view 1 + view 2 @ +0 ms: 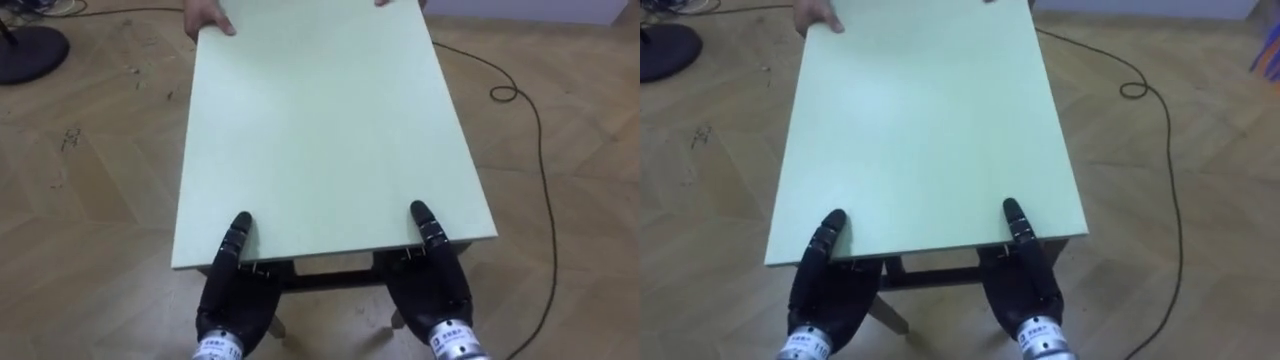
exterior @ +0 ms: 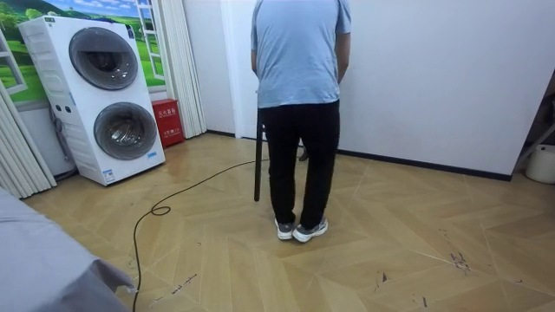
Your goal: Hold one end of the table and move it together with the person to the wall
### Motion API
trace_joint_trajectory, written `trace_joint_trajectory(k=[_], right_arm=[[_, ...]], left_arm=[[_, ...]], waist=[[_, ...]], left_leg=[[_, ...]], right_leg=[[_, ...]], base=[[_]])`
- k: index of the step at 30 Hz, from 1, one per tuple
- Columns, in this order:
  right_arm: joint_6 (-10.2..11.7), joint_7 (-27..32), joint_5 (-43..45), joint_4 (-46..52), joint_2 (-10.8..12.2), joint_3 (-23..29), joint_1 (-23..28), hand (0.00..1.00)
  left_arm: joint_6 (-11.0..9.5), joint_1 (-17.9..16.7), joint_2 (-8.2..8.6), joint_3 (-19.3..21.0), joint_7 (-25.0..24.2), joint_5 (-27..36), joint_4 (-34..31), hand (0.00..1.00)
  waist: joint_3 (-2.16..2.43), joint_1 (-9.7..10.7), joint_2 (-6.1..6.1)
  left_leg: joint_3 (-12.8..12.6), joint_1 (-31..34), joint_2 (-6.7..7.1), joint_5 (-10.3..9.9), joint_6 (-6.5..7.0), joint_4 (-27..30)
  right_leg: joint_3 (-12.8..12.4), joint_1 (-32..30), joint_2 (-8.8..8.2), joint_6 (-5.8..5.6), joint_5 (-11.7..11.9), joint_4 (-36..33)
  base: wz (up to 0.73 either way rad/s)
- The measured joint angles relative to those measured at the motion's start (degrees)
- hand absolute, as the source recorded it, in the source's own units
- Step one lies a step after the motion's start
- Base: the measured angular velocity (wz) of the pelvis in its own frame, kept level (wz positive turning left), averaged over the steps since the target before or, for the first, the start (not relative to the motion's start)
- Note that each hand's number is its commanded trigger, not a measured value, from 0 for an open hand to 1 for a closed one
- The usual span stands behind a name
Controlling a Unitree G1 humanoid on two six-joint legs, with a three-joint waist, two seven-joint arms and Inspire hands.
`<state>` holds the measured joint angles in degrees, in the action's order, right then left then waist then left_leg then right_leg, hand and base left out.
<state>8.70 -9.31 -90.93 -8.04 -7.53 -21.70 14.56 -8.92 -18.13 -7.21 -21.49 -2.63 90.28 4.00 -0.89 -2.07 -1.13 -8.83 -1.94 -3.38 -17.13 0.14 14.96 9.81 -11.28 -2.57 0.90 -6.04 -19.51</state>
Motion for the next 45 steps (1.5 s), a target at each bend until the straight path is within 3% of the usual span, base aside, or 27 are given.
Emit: trace_joint_trajectory(k=[4, 8, 9, 10, 11, 12, 14, 16, 17, 19, 21, 28, 31, 35, 37, 39, 40, 41, 42, 45], right_arm=[[0.13, -0.05, -0.61, 0.01, -1.07, -1.37, -0.18, 1.0], [0.01, -0.09, -1.03, 0.0, -1.35, -2.04, -0.34, 1.0], [0.1, -0.14, -0.62, -0.13, -1.06, -2.55, -0.34, 1.0], [0.34, -0.45, -0.58, -0.24, -0.91, -2.53, -0.27, 1.0], [1.14, -1.99, -0.96, -0.26, -0.71, -1.67, 0.33, 1.0], [1.12, -2.48, -1.01, -0.36, -0.52, -0.92, 1.08, 1.0], [0.2, -2.48, -0.74, -0.31, -0.71, -0.72, 1.48, 1.0], [0.2, -2.46, -0.08, -0.29, -0.9, -0.52, 1.27, 1.0], [0.52, -2.46, -0.31, -0.29, -1.0, -0.59, 1.07, 1.0], [0.6, -2.43, -0.78, -0.31, -1.4, -0.36, 1.06, 1.0], [0.48, -2.43, -0.68, -0.29, -1.34, -0.09, 1.09, 1.0], [1.25, -1.02, -0.71, 1.59, -2.09, -0.64, 1.09, 1.0], [1.3, -0.41, -0.01, 2.04, -2.29, -0.64, 1.06, 1.0], [1.26, -0.12, 0.94, 2.04, -1.85, -0.04, 1.18, 1.0], [1.25, -0.13, 0.75, 2.03, -1.77, 0.09, 1.43, 1.0], [1.16, -0.21, 0.63, 2.01, -1.39, 0.7, 2.24, 1.0], [1.07, -0.24, 0.75, 1.97, -1.4, 0.83, 2.64, 1.0], [0.9, -0.33, 0.86, 2.0, -0.95, 0.83, 2.89, 1.0], [0.94, -0.33, 0.83, 1.9, -0.54, 0.89, 3.11, 1.0], [1.16, -0.34, 0.36, 1.55, -0.98, 0.45, 3.32, 1.0]], left_arm=[[-0.02, -0.62, -0.41, 0.41, -0.64, 0.0, 0.0, 1.0], [0.27, -0.83, -0.81, 0.83, -0.64, 0.01, 0.02, 1.0], [0.53, -0.83, -1.05, 1.15, -0.63, -0.42, 0.04, 1.0], [0.64, -0.78, -0.91, 1.07, -0.63, -0.65, 0.03, 1.0], [1.11, 0.14, -0.64, 0.65, -0.61, -1.56, -0.16, 1.0], [1.05, 0.31, -0.67, -0.07, -0.59, -2.42, -0.26, 1.0], [1.01, 0.1, -1.37, -0.04, -0.6, -2.36, -0.33, 1.0], [0.91, -0.16, -0.84, -0.03, -0.6, -2.2, -0.34, 1.0], [0.99, -0.15, -0.25, 0.18, -0.51, -2.06, -0.24, 1.0], [0.94, -0.22, 0.21, -0.11, -0.26, -2.06, -0.24, 1.0], [0.91, -0.23, 0.15, -0.16, -0.21, -2.09, -0.24, 1.0], [0.87, -0.16, 0.65, -0.03, 0.33, -1.96, -0.55, 1.0], [0.77, -0.21, 1.04, -0.2, 1.16, -1.98, -0.91, 1.0], [0.91, -0.25, 1.48, -0.21, 1.56, -2.09, -0.81, 1.0], [1.12, -0.14, 1.54, -0.24, 1.67, -2.12, -0.81, 1.0], [1.1, -0.03, 1.16, -0.73, 1.69, -2.16, -0.67, 1.0], [1.1, -0.05, 0.89, -0.95, 1.69, -2.16, -0.5, 1.0], [1.1, -0.04, 0.5, -1.09, 1.66, -2.16, -0.54, 1.0], [1.21, 0.22, 0.31, -0.78, 1.57, -2.18, -0.19, 1.0], [1.49, -0.18, 0.21, -0.73, 1.57, -3.0, -0.44, 1.0]], waist=[[-0.01, -0.35, 0.0], [-0.12, 0.07, 0.1], [-0.78, 0.02, 1.06], [-0.85, 0.37, 1.48], [-0.9, 2.32, 1.54], [-0.38, 1.87, 2.67], [-0.47, 0.56, 2.66], [-0.47, -0.03, 1.43], [-0.37, 0.4, 0.11], [-0.37, 0.92, -0.5], [-0.48, 1.15, -0.79], [-0.45, 0.1, -1.32], [-0.51, 0.01, -1.23], [-0.81, 0.16, -0.89], [-0.85, 0.53, -0.91], [-1.07, 1.94, -1.06], [-1.08, 2.27, -1.08], [-1.06, 2.02, -0.69], [-1.05, 2.41, -0.8], [-1.01, 0.87, -0.92]], left_leg=[[1.56, -0.64, -0.42, 0.03, -0.03, -0.22], [1.48, 0.25, -0.85, 0.5, -0.89, 1.66], [1.8, 3.6, -0.77, 0.02, -1.71, 7.41], [2.74, 5.56, -0.07, 0.21, -2.01, 7.16], [3.82, 9.55, -0.25, 4.1, -0.17, 0.83], [1.71, 10.14, 0.12, 5.83, 0.41, 0.71], [1.32, 9.91, 0.32, 5.86, 0.47, 1.3], [5.01, 9.92, 1.0, 5.82, 0.41, 1.52], [5.47, 10.03, 1.5, 5.79, 0.33, 1.47], [2.5, 9.14, 1.06, 5.85, 0.28, 0.72], [1.8, 8.85, 0.95, 5.95, 0.14, 0.41], [1.45, 8.3, 1.11, 6.02, 0.06, 0.35], [1.31, 8.38, 1.65, 6.07, 0.18, 0.69], [1.33, 8.95, 3.46, 6.35, 1.58, 0.98], [2.73, 10.01, 4.03, 6.17, 2.1, 2.54], [8.23, 10.87, 4.89, 6.33, 2.63, 3.93], [9.92, 10.86, 5.23, 6.35, 2.66, 4.06], [12.28, 11.21, 6.14, 6.37, 2.62, 4.26], [13.78, 11.7, 7.09, 6.47, 2.46, 4.78], [13.7, 11.52, 7.04, 6.95, 1.79, 3.88]], right_leg=[[0.45, 1.91, 0.75, -0.2, 0.3, 2.51], [1.38, 5.17, 0.69, -0.41, 1.33, 6.6], [-0.02, 6.27, -1.03, -0.85, 1.82, 7.68], [-2.21, 6.34, -1.89, -1.18, 1.93, 7.91], [-5.23, 5.46, -2.49, -2.46, 1.62, 7.59], [-4.67, 4.2, -3.19, -4.44, 0.48, 6.75], [-1.32, 4.52, -3.24, -4.54, 0.36, 7.67], [1.32, 5.56, -3.36, -4.28, 0.6, 7.94], [2.75, 6.46, -3.38, -4.34, 0.54, 7.89], [3.72, 7.63, -3.41, -5.0, -0.26, 7.79], [5.65, 8.6, -3.43, -4.72, -1.18, 7.77], [7.12, 9.56, -3.91, -4.87, -1.7, 6.92], [7.63, 8.71, -5.07, -5.14, -2.66, 3.52], [7.43, 6.78, -8.04, -5.8, -4.95, -3.64], [7.25, 6.58, -8.56, -5.8, -5.11, -5.28], [5.14, 6.14, -8.46, -5.22, -5.6, -7.49], [2.83, 6.33, -7.52, -4.7, -7.14, -6.68], [-2.0, 6.2, -4.85, -3.75, -9.11, -1.92], [-4.55, 6.74, -3.22, -3.33, -7.87, -0.43], [-1.88, 8.45, -3.17, -3.95, -7.5, 0.04]], base=[[0.03], [0.2], [0.36], [0.95], [0.92], [0.75], [-0.09], [0.11], [0.6], [0.54], [0.39], [0.14], [0.21], [0.42], [0.64], [0.89], [0.84], [0.84], [0.75], [0.42]])
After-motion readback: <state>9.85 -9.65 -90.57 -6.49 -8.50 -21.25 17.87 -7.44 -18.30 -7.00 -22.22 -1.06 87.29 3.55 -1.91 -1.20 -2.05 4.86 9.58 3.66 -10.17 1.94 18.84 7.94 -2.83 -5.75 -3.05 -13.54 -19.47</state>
